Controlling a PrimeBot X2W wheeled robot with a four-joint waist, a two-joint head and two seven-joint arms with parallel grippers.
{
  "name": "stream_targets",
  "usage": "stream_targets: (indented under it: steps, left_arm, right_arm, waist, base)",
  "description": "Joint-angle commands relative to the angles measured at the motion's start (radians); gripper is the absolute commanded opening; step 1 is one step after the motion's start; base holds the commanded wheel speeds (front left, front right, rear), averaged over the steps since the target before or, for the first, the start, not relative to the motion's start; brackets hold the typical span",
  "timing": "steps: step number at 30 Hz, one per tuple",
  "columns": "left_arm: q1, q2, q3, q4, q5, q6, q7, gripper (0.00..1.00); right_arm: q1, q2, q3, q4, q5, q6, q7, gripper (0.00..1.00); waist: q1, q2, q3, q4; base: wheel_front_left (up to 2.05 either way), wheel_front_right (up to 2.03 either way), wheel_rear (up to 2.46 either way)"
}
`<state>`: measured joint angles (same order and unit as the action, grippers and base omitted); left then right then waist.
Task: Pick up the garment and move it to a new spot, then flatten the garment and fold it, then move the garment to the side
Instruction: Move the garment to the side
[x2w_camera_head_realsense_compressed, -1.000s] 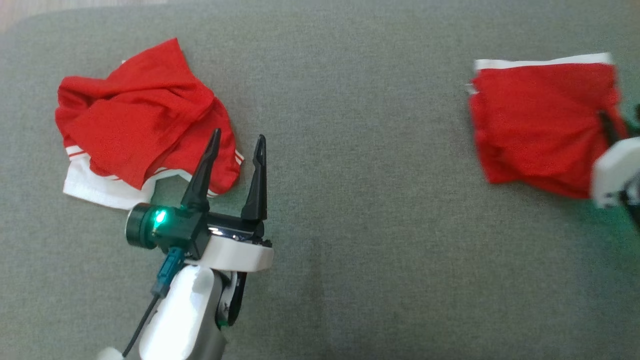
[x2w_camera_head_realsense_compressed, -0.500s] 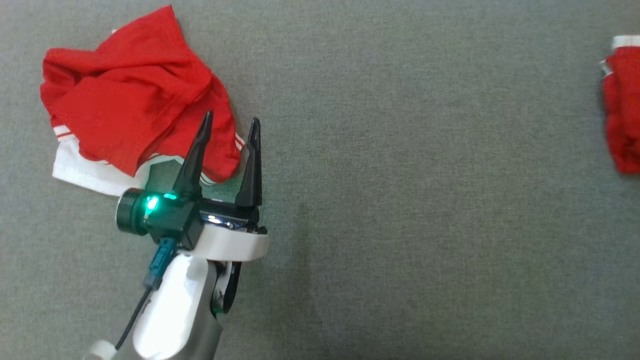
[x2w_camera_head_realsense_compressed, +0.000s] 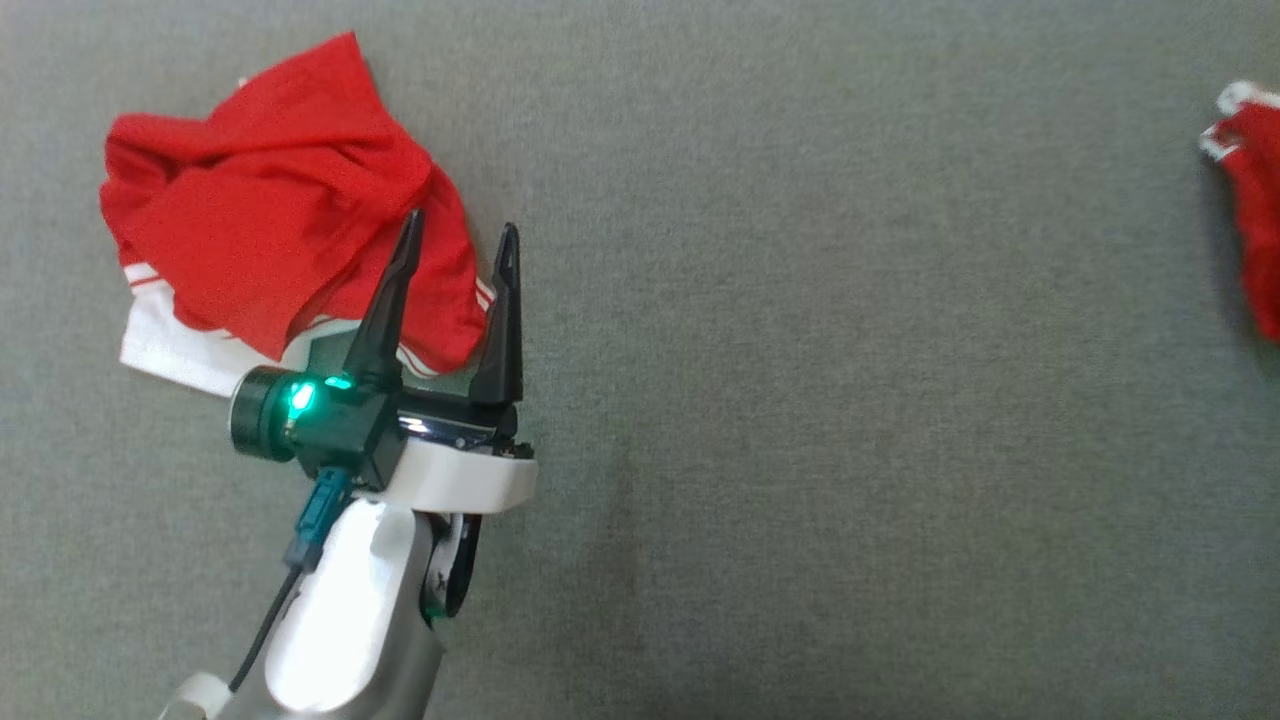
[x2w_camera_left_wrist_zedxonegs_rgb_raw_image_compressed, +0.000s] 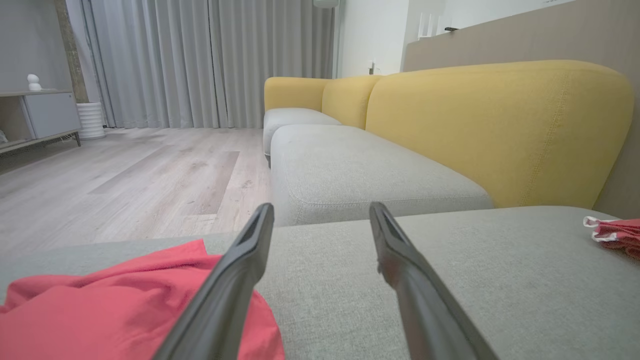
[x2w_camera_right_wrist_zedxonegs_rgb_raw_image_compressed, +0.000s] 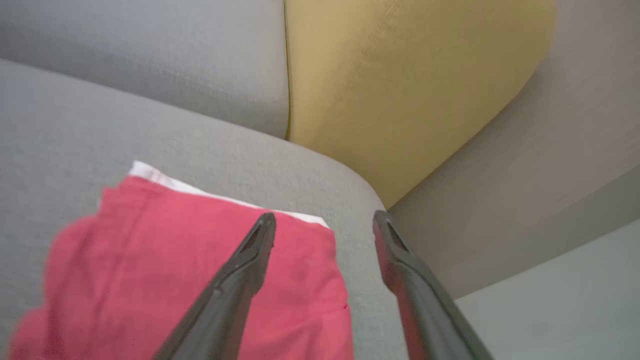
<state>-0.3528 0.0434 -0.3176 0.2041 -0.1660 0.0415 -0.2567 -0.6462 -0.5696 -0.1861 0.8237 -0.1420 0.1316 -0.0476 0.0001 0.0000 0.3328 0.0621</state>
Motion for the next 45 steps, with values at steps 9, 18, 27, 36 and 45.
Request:
stream_targets:
  steps: [9, 18, 27, 36, 45]
  left_arm:
    - [0.042, 0.007, 0.069, -0.032, -0.02, 0.013, -0.005, 1.0]
    - [0.137, 0.007, 0.1, -0.043, -0.046, 0.009, -0.005, 1.0]
    - [0.252, 0.007, 0.101, -0.031, -0.049, 0.001, -0.005, 1.0]
    - [0.31, 0.007, 0.131, -0.041, -0.057, 0.001, -0.005, 1.0]
    - [0.325, 0.007, 0.146, -0.059, -0.063, -0.002, -0.005, 1.0]
  right_arm:
    - [0.073, 0.22, 0.014, -0.318, 0.081, -0.001, -0.054, 1.0]
    - [0.281, 0.451, 0.068, -0.632, 0.201, -0.001, -0.064, 1.0]
    - [0.544, 0.518, 0.106, -0.643, 0.289, -0.001, -0.172, 1.0]
    - [0.669, 0.519, 0.102, -0.607, 0.316, -0.001, -0.213, 1.0]
    - [0.686, 0.519, 0.111, -0.651, 0.317, -0.001, -0.214, 1.0]
  waist:
    - [-0.0001, 0.0, -0.164, -0.034]
    - [-0.0001, 0.0, -0.288, -0.032]
    - [-0.0001, 0.0, -0.36, -0.018]
    - [-0.0001, 0.0, -0.383, -0.02]
    - [-0.0001, 0.0, -0.383, -0.034]
  base:
    - [0.0, 0.0, 0.0]
    - [0.0, 0.0, 0.0]
    - [0.0, 0.0, 0.0]
    - [0.0, 0.0, 0.0]
    - [0.0, 0.0, 0.0]
